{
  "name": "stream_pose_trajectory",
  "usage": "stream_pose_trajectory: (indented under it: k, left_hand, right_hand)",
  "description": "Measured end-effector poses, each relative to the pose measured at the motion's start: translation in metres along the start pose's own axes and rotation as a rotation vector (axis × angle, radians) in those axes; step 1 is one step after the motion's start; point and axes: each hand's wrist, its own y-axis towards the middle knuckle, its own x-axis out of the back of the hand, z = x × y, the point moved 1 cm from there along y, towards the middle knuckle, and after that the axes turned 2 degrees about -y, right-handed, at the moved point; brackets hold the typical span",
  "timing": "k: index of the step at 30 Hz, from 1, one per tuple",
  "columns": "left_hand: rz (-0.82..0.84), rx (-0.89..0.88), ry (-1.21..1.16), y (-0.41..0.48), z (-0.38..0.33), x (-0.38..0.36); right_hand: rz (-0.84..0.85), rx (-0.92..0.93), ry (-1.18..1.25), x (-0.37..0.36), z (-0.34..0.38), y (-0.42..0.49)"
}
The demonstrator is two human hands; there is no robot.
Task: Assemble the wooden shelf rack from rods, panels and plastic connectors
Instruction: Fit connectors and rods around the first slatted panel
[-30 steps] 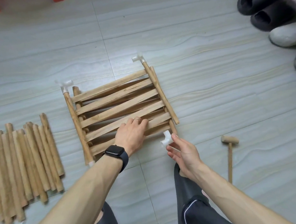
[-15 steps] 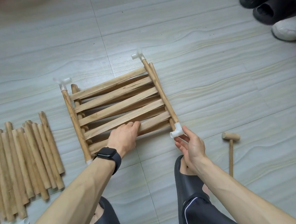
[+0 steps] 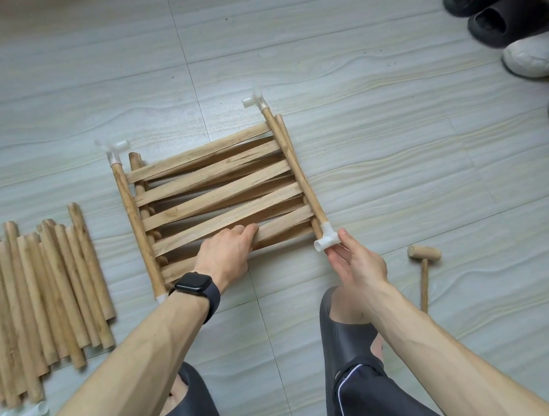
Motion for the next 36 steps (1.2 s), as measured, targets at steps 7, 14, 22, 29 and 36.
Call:
stream_pose_trajectory:
  k: [7, 14, 22, 29, 36]
  left_hand:
    - [0.006, 0.008, -0.007, 0.0, 0.0, -0.001]
    - [0.005, 0.009, -0.004, 0.0, 0.001, -0.003]
    - [0.008, 0.009, -0.004, 0.0, 0.002, -0.003]
    - [0.003, 0.009, -0.01, -0.001, 0.003, -0.005]
    - [-0.001, 0.007, -0.021, 0.0, 0.004, -0.007]
  right_hand:
    - [-0.038, -0.11, 0.001, -0.002, -0.002, -0.002]
    - [0.016, -0.075, -0.089, 0.008, -0.012, 0.003]
    - [0.299, -0.054, -0.656, 0.003, 0.006, 0.021]
    - [0.094, 0.207, -0.85, 0.009, 0.0, 0.028]
    - [-0.031, 0.318, -0.704, 0.021, 0.008, 0.035]
